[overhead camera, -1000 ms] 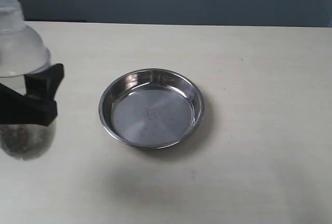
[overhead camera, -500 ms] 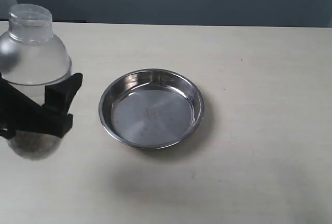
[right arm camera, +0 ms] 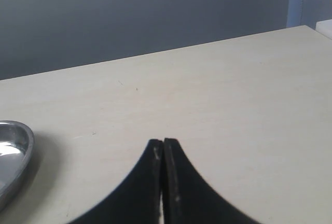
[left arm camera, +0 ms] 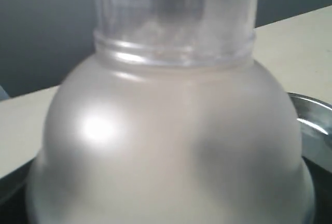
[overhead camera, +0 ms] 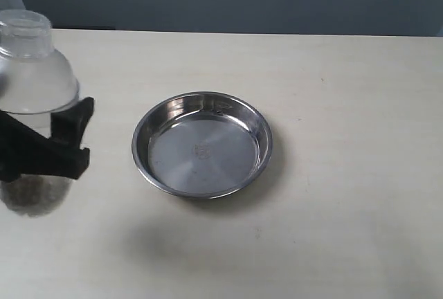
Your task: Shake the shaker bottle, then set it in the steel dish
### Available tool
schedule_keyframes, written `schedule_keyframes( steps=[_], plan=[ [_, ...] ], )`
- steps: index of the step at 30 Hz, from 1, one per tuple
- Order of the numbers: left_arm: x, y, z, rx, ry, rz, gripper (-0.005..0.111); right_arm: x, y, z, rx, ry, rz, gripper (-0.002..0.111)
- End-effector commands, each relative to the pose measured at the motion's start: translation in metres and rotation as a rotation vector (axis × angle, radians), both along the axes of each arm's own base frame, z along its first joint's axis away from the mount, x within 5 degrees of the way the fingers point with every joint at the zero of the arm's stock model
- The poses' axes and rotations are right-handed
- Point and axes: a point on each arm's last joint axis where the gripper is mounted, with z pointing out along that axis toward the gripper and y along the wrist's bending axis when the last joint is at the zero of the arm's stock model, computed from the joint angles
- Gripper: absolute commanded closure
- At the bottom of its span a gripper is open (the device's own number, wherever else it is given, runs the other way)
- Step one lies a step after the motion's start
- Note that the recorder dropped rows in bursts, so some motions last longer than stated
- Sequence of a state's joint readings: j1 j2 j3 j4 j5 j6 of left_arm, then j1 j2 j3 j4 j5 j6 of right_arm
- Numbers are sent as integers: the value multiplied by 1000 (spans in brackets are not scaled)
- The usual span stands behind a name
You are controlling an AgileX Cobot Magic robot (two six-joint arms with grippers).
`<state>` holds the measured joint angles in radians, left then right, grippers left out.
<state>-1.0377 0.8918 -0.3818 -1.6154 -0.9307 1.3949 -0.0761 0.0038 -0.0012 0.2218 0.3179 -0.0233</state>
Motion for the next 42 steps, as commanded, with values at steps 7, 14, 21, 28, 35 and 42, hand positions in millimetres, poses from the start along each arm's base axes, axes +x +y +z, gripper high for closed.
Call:
schedule_keyframes(
  steps=[7, 14, 21, 28, 35, 42],
  plan=[
    [5, 8, 4, -96, -79, 180, 106, 0, 0, 1, -1, -12, -5, 109],
    [3, -27, 2, -54, -48, -230, 107, 0, 0, 1, -4, -12, -5, 109],
    [10, -5, 16, -191, -223, 61, 107, 0, 0, 1, 7, -13, -4, 109],
    [0, -13, 42, -160, -417, -173, 107, 0, 0, 1, 9, -13, -4, 109],
    [5, 17, -10, -187, 64, 299, 107, 0, 0, 1, 9, -13, -4, 109],
    [8, 4, 9, -120, -83, 70, 107, 0, 0, 1, 14, -13, -4, 109]
  ],
)
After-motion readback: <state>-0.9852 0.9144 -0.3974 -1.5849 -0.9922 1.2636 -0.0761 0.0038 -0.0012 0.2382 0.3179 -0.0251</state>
